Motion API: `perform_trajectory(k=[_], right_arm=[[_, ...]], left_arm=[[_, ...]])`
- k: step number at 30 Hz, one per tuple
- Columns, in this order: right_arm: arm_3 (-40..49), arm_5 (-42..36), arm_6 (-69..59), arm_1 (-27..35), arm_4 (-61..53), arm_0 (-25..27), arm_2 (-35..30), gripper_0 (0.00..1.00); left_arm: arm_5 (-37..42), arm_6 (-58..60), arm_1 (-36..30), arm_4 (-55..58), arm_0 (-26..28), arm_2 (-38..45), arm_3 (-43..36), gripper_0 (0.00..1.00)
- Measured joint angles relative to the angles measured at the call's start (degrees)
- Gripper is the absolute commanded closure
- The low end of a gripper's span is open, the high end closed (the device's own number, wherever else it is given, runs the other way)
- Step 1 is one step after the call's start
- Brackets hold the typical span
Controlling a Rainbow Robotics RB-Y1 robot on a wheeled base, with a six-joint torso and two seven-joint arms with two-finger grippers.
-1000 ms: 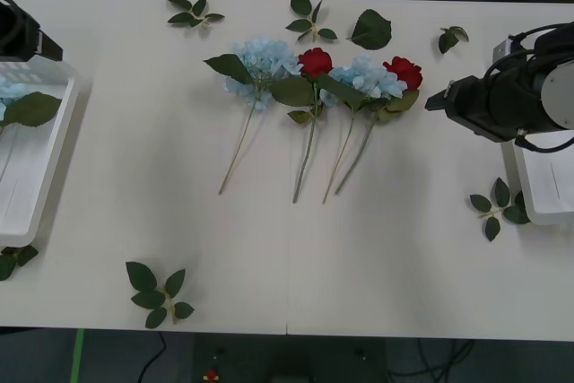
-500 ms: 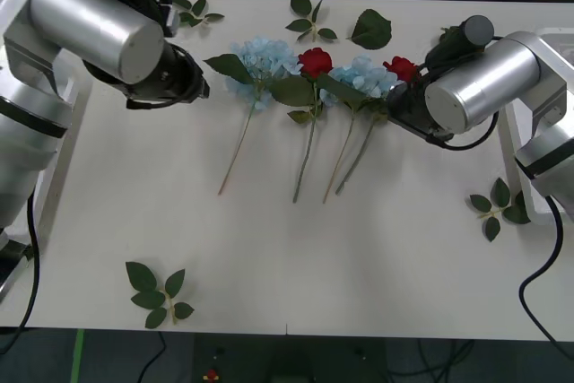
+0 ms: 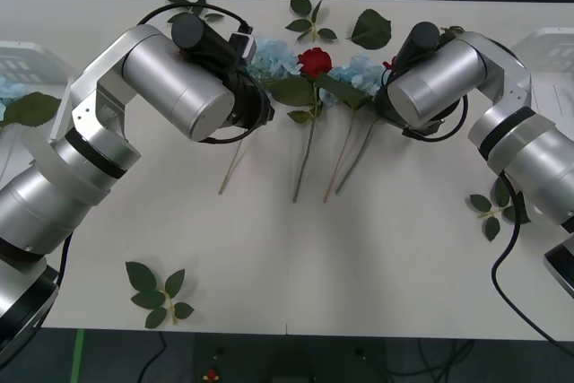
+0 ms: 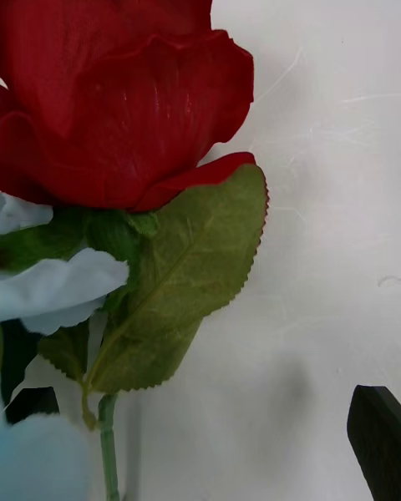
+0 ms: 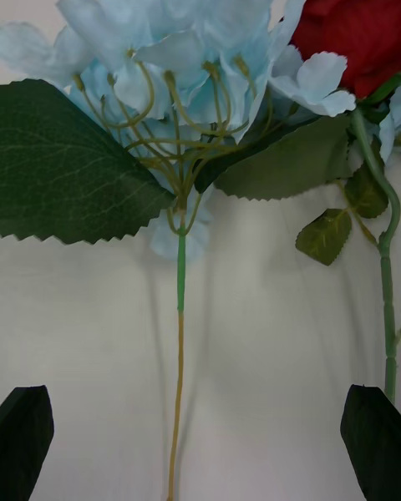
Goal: Place the red flowers into the right box and the blue flowers into the left box. If a person shows an open palm, hand one flower to the person first, then continue sorting.
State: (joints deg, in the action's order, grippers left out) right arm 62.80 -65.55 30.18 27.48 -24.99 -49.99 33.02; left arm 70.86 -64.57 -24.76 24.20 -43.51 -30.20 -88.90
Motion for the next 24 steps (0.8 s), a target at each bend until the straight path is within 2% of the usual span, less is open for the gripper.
perform_trajectory(k=[5, 11, 12, 15, 16, 17, 24], right_arm=[[-7.26, 3.81, 0.0, -2.1, 0.2, -2.86, 2.04, 0.0], [-15.34, 9.09, 0.0, -4.76, 0.17, -6.11, 4.6, 0.0], [-16.65, 9.96, 0.0, -5.09, 0.14, -6.63, 5.21, 0.19], [-18.63, 10.96, 0.0, -5.72, 0.09, -7.55, 6.12, 0.92], [-18.74, 10.97, 0.0, -5.81, 0.08, -7.63, 6.15, 0.98], [-18.75, 10.98, 0.0, -5.86, 0.05, -7.66, 6.15, 1.0], [-18.77, 11.01, 0.01, -5.88, 0.03, -7.66, 6.15, 1.0]], left_arm=[[-8.53, 0.0, 0.08, -1.3, 1.1, -0.79, 3.36, 0.0], [-19.25, 0.0, 1.08, -4.53, 1.85, -1.71, 11.73, 0.0], [-20.29, 0.0, 1.44, -4.94, 1.86, -1.76, 12.98, 0.0], [-21.61, 0.0, 2.46, -5.95, 1.9, -1.85, 15.55, 0.0], [-21.69, 0.0, 2.75, -6.04, 1.93, -1.86, 15.98, 0.0], [-21.71, -0.01, 2.98, -6.05, 1.94, -1.9, 16.16, 0.0], [-24.69, 0.0, 3.5, -6.04, 1.96, -4.34, 16.57, 0.0]])
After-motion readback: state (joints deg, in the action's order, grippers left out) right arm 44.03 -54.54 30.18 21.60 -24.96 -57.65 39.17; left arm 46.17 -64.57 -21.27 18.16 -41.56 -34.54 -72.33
